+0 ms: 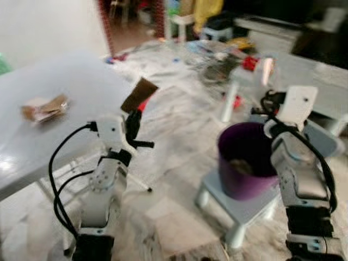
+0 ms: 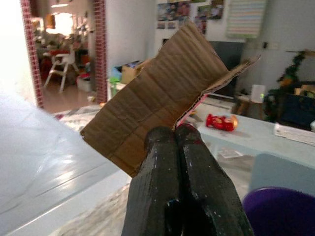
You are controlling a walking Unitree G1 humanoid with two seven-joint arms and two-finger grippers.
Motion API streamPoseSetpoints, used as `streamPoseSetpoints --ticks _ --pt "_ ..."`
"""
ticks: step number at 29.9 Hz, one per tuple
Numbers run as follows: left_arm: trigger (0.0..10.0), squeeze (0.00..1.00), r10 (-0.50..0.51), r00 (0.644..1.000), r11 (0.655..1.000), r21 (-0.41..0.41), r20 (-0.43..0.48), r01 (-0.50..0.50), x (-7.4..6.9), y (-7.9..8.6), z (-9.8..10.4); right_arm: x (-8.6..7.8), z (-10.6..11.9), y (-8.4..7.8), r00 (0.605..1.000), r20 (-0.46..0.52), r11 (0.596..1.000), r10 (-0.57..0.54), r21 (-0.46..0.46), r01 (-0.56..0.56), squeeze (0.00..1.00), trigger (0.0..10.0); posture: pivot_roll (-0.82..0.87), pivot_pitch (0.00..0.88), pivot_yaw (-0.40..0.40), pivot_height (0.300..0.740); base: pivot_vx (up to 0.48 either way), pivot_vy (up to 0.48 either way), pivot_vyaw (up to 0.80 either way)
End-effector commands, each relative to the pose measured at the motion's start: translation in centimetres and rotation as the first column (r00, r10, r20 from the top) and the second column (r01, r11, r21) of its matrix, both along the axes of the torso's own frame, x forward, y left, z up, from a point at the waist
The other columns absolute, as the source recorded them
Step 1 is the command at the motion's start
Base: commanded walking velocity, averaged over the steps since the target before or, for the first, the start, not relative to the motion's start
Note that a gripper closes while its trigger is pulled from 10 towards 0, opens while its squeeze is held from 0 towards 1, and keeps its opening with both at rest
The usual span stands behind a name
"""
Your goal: Picking trash to rubbish bin
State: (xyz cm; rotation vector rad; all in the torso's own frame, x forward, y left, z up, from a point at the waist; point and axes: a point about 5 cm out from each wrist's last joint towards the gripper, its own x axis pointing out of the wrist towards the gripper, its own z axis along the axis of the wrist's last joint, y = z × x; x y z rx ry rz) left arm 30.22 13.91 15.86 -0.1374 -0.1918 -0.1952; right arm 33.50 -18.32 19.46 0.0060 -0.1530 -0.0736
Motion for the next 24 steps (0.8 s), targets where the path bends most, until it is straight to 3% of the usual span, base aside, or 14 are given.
streamPoseSetpoints --ticks 1,8,21,24 --pt "0.0 0.00 0.001 1.000 1.000 -0.005 0.015 -0.001 0.09 0.06 0.45 0.05 0.53 0.13 1.000 0.014 1.000 0.004 -0.005 -0.004 0.00 10.0 -0.06 0.028 0.075 0.740 0.000 0.000 -0.80" --pt "0.0 0.00 0.023 1.000 1.000 -0.009 0.018 -0.023 0.45 0.68 0.67 0.00 0.55 0.12 1.000 0.020 1.000 0.005 -0.003 -0.005 0.00 10.0 -0.06 0.029 0.078 0.740 0.036 0.000 0.00" --pt "0.0 0.00 0.003 1.000 1.000 0.022 0.021 -0.003 0.40 0.50 0.49 0.02 0.53 0.19 1.000 0.022 1.000 0.001 0.000 -0.001 0.00 10.0 -0.06 0.027 0.083 0.740 0.340 0.000 0.00" --pt "0.0 0.00 0.002 1.000 1.000 0.021 0.020 -0.002 0.44 0.56 0.46 0.05 0.45 0.19 1.000 0.014 1.000 -0.002 0.006 0.002 0.00 10.0 -0.06 0.027 0.084 0.740 0.480 0.000 -0.53"
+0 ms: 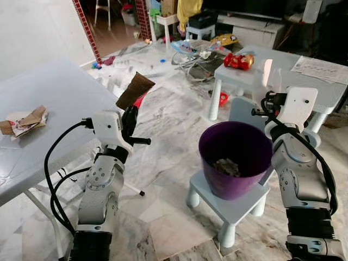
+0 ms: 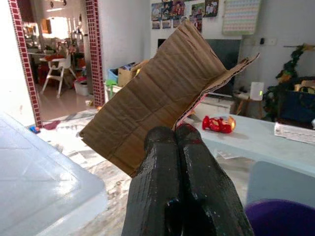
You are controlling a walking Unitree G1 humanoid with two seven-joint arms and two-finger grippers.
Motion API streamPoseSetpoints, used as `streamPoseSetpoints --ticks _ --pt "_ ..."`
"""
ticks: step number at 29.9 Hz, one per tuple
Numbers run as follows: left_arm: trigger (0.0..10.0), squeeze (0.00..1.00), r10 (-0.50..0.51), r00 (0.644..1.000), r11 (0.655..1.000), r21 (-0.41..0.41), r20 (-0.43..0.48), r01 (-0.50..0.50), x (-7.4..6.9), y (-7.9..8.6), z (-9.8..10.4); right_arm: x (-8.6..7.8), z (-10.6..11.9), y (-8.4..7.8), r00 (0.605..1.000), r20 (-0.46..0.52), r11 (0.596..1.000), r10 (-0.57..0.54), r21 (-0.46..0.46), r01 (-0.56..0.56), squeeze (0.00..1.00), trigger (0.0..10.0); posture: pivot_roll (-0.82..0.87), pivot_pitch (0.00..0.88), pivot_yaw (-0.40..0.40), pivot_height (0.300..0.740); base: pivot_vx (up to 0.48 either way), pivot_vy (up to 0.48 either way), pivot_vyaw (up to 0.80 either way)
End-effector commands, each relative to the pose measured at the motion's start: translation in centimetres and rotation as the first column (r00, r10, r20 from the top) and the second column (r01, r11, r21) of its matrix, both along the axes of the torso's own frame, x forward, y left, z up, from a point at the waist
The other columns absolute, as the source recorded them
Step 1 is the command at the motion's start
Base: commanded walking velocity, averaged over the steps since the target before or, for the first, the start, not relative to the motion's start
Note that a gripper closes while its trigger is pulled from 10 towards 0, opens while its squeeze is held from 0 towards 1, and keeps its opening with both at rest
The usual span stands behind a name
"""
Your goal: Picking trash to rubbish bin
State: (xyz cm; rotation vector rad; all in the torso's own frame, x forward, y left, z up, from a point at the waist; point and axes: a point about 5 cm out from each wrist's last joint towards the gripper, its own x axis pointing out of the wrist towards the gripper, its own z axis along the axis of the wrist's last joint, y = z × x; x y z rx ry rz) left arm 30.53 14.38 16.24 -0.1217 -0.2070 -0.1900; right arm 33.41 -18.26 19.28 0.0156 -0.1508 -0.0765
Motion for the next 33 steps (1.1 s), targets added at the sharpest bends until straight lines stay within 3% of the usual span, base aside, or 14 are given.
streamPoseSetpoints --ticks 1,7,15,33 --pt "0.0 0.00 -0.008 1.000 1.000 0.005 0.002 0.008 0.13 0.07 0.07 0.16 0.59 0.09 1.000 0.013 1.000 -0.002 -0.003 0.002 0.00 10.0 -0.06 0.026 0.084 0.740 0.480 0.000 -0.80" --pt "0.0 0.00 -0.021 1.000 1.000 0.002 -0.006 0.021 0.02 -0.20 -0.06 0.18 0.54 0.13 1.000 0.011 1.000 -0.002 -0.006 0.002 0.00 10.0 -0.05 0.026 0.085 0.740 0.389 0.000 -0.79" --pt "0.0 0.00 -0.039 0.999 0.999 -0.015 0.000 0.039 -0.09 -0.38 0.01 0.13 0.42 0.18 1.000 0.016 1.000 0.001 0.001 -0.001 0.00 10.0 -0.05 0.029 0.086 0.740 0.000 0.000 -0.75" --pt "0.0 0.00 -0.028 1.000 0.999 0.031 -0.011 0.028 0.02 -0.05 -0.24 0.19 -0.13 0.58 0.999 -0.011 1.000 0.030 0.000 -0.030 0.00 10.0 -0.05 0.024 0.088 0.740 0.000 0.000 0.00"
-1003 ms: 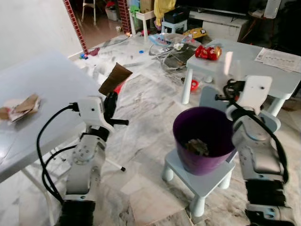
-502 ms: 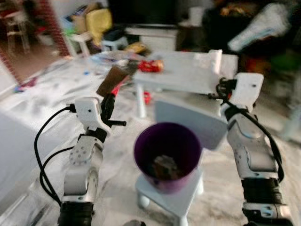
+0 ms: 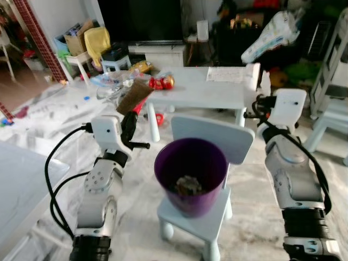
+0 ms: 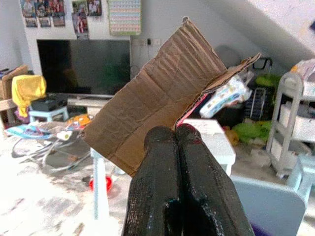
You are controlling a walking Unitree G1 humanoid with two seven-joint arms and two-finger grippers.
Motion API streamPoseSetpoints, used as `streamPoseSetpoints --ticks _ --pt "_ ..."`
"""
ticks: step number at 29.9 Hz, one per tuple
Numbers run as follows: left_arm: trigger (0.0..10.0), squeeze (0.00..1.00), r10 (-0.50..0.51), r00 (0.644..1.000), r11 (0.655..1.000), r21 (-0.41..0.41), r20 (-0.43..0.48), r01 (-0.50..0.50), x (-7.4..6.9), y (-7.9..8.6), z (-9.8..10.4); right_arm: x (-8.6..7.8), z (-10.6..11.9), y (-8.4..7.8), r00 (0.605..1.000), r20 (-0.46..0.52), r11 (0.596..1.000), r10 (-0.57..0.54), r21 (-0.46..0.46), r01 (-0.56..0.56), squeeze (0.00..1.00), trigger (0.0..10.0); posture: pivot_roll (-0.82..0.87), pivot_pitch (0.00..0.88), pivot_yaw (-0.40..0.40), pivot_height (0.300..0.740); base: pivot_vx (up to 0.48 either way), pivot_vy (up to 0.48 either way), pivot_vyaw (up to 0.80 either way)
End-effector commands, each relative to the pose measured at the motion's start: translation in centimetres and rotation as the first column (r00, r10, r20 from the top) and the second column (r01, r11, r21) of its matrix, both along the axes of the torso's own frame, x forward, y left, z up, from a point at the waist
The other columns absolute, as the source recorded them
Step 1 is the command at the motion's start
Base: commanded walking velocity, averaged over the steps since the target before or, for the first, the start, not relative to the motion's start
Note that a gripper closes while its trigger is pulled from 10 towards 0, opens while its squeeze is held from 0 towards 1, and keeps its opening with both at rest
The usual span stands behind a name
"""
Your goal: Picking trash to rubbish bin
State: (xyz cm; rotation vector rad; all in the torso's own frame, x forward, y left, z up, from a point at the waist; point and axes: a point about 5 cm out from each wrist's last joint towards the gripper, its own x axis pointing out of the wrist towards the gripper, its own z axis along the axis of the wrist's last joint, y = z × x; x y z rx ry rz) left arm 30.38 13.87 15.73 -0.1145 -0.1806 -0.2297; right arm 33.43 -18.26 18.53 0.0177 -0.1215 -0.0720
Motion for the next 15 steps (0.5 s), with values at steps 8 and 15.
streamPoseSetpoints --ticks 8,15 --pt "0.0 0.00 0.005 0.999 1.000 -0.019 0.043 -0.005 0.00 0.54 0.72 0.15 0.57 0.63 1.000 0.019 1.000 0.025 -0.001 -0.025 0.00 10.0 -0.04 0.023 0.090 0.740 0.289 0.000 0.00" --pt "0.0 0.00 -0.005 1.000 1.000 -0.003 0.022 0.005 -0.01 0.27 0.31 0.24 0.50 0.64 1.000 0.017 1.000 0.026 -0.001 -0.026 0.00 10.0 -0.05 0.022 0.092 0.740 0.000 0.000 0.00"
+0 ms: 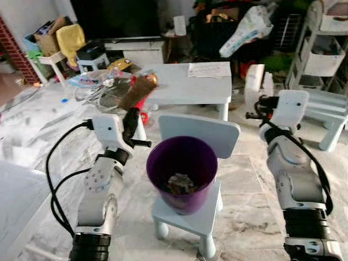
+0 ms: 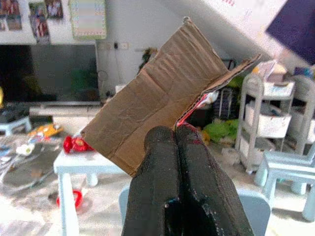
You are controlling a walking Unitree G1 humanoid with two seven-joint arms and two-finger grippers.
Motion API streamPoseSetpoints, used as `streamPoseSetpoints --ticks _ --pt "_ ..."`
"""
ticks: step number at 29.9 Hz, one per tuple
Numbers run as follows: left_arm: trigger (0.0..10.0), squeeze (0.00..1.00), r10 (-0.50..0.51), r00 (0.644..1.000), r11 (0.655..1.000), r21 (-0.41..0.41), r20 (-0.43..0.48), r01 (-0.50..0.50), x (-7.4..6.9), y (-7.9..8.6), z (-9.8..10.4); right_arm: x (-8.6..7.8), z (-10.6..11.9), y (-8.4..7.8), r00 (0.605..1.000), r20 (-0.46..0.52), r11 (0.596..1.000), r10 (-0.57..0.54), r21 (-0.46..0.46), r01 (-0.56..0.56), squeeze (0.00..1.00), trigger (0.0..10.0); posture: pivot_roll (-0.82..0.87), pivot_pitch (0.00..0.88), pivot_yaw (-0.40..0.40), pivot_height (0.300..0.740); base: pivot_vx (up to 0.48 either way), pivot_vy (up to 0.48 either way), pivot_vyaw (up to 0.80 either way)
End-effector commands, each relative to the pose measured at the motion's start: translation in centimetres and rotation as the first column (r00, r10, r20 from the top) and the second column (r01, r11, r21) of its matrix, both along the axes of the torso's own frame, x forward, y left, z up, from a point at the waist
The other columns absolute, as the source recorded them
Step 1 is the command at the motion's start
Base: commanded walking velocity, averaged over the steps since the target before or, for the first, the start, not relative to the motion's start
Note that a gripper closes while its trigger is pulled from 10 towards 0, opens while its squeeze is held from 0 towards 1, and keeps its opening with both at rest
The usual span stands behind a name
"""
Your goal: Picking trash to rubbish bin
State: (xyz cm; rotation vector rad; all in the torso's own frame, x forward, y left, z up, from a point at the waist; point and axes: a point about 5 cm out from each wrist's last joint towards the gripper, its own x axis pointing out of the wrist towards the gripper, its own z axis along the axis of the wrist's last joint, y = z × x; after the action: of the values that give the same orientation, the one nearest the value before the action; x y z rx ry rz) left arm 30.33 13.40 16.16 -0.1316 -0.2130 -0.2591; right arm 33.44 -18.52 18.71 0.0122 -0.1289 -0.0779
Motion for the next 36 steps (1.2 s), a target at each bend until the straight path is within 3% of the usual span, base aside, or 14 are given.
streamPoseSetpoints --ticks 1,9,12,22,23,28,36 --pt "0.0 0.00 0.023 1.000 1.000 0.017 -0.013 -0.023 0.0 0.7 -0.2 0.2 0.3 0.9 0.999 0.007 0.999 0.034 0.005 -0.034 0.00 10.0 -0.05 0.022 0.092 0.740 0.000 0.000 0.00" --pt "0.0 0.00 0.045 0.998 0.998 0.045 -0.045 -0.043 0.0 1.3 -1.3 0.2 -0.6 1.7 0.995 -0.031 0.995 0.096 0.012 -0.095 0.00 10.0 -0.04 0.024 0.093 0.740 0.000 0.000 0.00" --pt "0.0 0.00 0.065 0.994 0.995 0.075 -0.085 -0.059 -0.4 1.9 -2.9 0.1 -1.8 3.1 0.980 -0.076 0.983 0.186 0.026 -0.184 0.00 10.0 -0.04 0.024 0.094 0.740 0.000 0.000 0.00" --pt "0.0 0.00 0.081 0.978 0.987 0.149 -0.192 -0.052 -1.8 3.3 -6.7 0.2 -3.8 4.2 0.961 -0.134 0.970 0.243 0.047 -0.239 0.00 10.0 -0.03 0.028 0.099 0.740 0.000 0.000 0.00" --pt "0.0 0.00 0.090 0.971 0.984 0.169 -0.220 -0.053 -2.2 3.7 -7.8 0.3 -4.4 4.5 0.954 -0.152 0.966 0.260 0.051 -0.255 0.00 10.0 -0.02 0.031 0.103 0.740 0.000 0.000 0.00" --pt "0.0 0.00 0.101 0.961 0.978 0.204 -0.257 -0.049 -3.1 4.5 -9.4 0.5 -6.2 5.3 0.933 -0.200 0.954 0.300 0.064 -0.293 0.00 10.0 -0.01 0.035 0.107 0.740 0.000 0.000 0.00" --pt "0.0 0.00 0.088 0.956 0.969 0.247 -0.281 -0.017 -5.1 5.4 -10.3 0.4 -10.5 7.4 0.818 -0.356 0.892 0.452 0.182 -0.413 0.00 10.0 0.05 0.045 0.106 0.740 0.000 0.000 0.00"
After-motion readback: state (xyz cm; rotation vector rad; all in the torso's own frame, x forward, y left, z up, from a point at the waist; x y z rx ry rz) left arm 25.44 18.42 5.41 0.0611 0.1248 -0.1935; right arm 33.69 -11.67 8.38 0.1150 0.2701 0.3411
